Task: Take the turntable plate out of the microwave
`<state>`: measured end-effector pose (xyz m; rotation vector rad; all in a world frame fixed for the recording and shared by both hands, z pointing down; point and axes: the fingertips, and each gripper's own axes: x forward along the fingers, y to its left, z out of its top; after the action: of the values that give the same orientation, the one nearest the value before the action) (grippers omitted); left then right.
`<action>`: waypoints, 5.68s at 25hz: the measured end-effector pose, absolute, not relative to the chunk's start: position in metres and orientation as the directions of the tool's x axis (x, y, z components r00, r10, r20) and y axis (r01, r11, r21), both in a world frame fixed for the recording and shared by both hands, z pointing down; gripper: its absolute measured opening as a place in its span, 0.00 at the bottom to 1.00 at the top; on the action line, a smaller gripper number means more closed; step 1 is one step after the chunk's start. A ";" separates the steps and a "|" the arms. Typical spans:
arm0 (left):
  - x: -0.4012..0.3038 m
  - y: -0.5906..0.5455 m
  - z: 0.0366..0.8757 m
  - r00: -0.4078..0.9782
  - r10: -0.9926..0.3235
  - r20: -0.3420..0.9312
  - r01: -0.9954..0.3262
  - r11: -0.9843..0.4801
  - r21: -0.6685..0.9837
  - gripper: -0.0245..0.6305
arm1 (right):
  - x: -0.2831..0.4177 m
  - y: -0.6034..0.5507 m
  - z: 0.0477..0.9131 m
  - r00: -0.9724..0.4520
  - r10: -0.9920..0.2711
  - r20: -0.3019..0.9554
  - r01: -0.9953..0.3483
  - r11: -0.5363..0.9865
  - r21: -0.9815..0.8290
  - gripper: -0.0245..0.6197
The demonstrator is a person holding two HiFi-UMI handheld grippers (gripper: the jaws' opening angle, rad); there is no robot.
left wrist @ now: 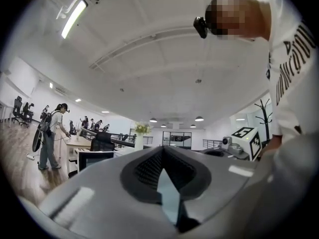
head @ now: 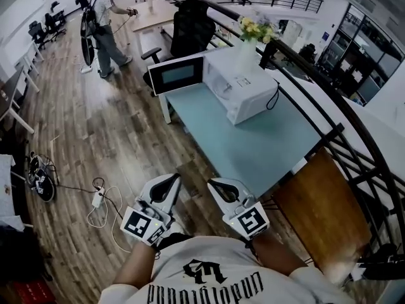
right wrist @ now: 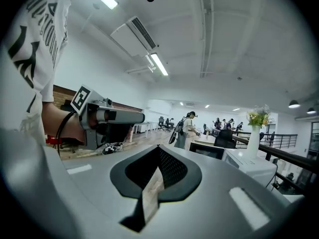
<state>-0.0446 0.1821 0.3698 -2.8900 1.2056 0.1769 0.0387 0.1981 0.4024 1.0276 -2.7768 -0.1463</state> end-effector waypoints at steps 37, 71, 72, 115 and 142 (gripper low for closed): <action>-0.179 -0.014 0.404 0.661 -0.749 -0.046 -0.738 -0.660 0.138 0.11 | -0.077 -0.020 0.427 -0.748 -0.646 0.149 -0.640 0.763 0.097 0.04; -0.121 -0.265 0.397 0.875 -0.482 -0.043 -0.475 -0.873 0.116 0.11 | -0.003 -0.207 0.427 -0.431 -0.885 0.175 -0.888 0.450 0.093 0.04; -0.126 -0.273 0.397 0.883 -0.467 -0.043 -0.460 -0.880 0.116 0.11 | -0.009 -0.213 0.426 -0.415 -0.893 0.175 -0.897 0.434 0.088 0.04; 0.031 -0.371 0.452 0.993 -0.067 0.098 -0.077 -0.992 0.102 0.11 | 0.101 -0.284 0.501 -0.077 -0.961 0.264 -0.979 0.023 -0.202 0.04; 0.098 -0.427 0.575 0.983 0.036 0.181 0.007 -0.988 0.157 0.11 | 0.166 -0.351 0.684 0.183 -0.931 0.316 -0.346 -0.362 -0.865 0.20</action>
<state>0.0984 -0.4268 0.5753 -3.2832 -0.0358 -0.3046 0.1662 -0.3506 0.6844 2.8064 -1.8534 1.7938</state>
